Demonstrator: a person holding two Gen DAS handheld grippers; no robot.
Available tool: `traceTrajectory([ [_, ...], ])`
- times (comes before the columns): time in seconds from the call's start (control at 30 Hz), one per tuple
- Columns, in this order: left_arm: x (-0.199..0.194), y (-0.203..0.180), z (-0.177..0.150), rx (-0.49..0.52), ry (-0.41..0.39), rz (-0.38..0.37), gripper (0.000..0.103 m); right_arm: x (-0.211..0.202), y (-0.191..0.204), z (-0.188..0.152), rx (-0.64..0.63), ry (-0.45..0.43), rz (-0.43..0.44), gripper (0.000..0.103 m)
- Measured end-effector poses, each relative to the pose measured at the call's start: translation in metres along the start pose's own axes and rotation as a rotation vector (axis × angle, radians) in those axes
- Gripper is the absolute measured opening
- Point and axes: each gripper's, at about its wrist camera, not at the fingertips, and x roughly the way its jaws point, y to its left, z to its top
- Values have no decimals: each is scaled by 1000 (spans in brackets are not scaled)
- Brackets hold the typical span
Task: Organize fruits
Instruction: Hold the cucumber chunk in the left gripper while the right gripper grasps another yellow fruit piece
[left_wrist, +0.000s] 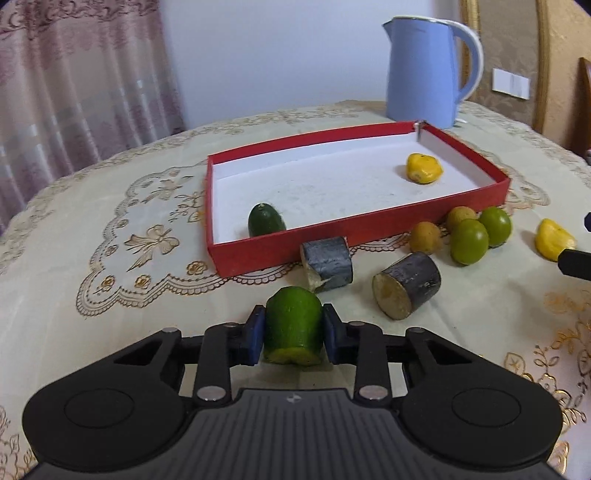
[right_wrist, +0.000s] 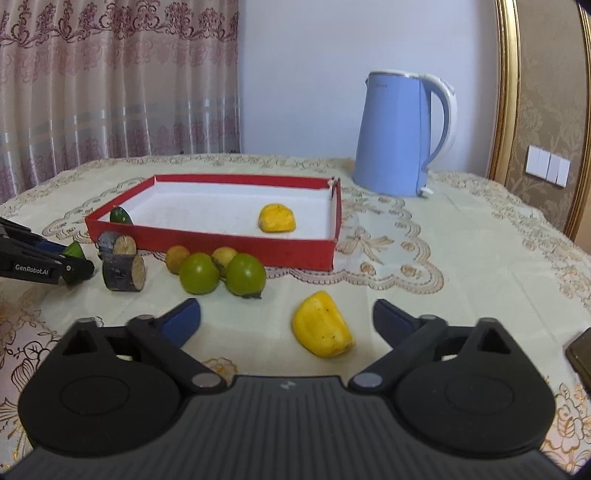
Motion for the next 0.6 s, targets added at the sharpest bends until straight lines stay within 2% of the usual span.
traceTrajectory([
  [0.13,4,-2,0,-2,-3,23,31,9,-10,4,7,21,6,93],
  [0.27,4,5,0,-42,2,3,31,17,-14,5,9,44,5,85],
  [0.6,-18,9,-1,-130,-33,13,30,24,-14,4,8,61,30,81],
])
